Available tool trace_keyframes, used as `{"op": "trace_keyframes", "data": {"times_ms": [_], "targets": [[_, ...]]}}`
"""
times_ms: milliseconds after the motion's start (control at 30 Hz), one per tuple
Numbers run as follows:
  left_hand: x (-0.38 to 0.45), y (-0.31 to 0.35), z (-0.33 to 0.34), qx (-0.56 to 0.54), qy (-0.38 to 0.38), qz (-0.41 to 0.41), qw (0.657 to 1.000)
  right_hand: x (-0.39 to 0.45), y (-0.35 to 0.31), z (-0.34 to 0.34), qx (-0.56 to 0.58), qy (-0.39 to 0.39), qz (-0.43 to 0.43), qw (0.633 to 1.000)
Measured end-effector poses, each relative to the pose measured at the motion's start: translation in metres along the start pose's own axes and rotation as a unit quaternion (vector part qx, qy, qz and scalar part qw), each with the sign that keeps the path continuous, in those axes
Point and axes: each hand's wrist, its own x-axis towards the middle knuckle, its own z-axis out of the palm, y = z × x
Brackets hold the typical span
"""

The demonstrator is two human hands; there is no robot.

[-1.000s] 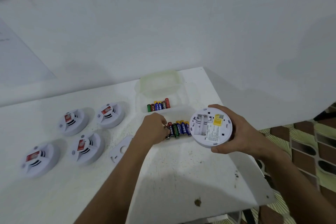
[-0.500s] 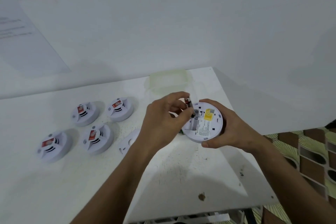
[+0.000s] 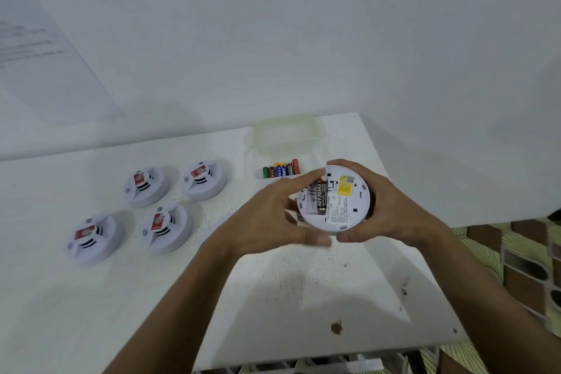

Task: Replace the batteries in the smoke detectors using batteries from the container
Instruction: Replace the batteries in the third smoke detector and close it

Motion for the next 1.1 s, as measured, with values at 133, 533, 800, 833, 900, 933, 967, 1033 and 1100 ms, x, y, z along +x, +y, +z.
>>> {"op": "trace_keyframes", "data": {"times_ms": [133,533,800,833,900,933,967,1033,1100], "targets": [[0.002,-0.008,0.002,-0.072,-0.007,0.014,0.997,-0.001,-0.001,-0.001,-0.007,-0.004,-0.004,1.000],[0.011,-0.009,0.006,0.023,0.029,0.053,0.998,0.000,0.002,-0.009,-0.011,0.012,0.005,1.000],[0.036,-0.041,-0.006,0.176,0.102,-0.075,0.976,-0.015,0.013,-0.033,-0.012,0.082,0.025,0.996],[0.042,-0.044,-0.005,0.214,0.093,-0.094,0.968,-0.017,0.013,-0.034,-0.012,0.084,0.026,0.996],[0.053,-0.050,-0.001,0.243,0.070,-0.126,0.959,-0.018,0.015,-0.034,-0.017,0.085,0.030,0.996],[0.059,-0.053,0.001,0.253,0.061,-0.140,0.955,-0.019,0.017,-0.034,-0.018,0.084,0.032,0.996],[0.063,-0.055,0.003,0.263,0.052,-0.151,0.952,-0.020,0.018,-0.034,-0.018,0.084,0.034,0.996],[0.070,-0.058,0.008,0.276,0.042,-0.158,0.947,-0.022,0.020,-0.034,-0.017,0.081,0.039,0.996],[0.073,-0.059,0.011,0.262,0.043,-0.162,0.950,-0.023,0.021,-0.032,-0.021,0.079,0.040,0.996]]}}
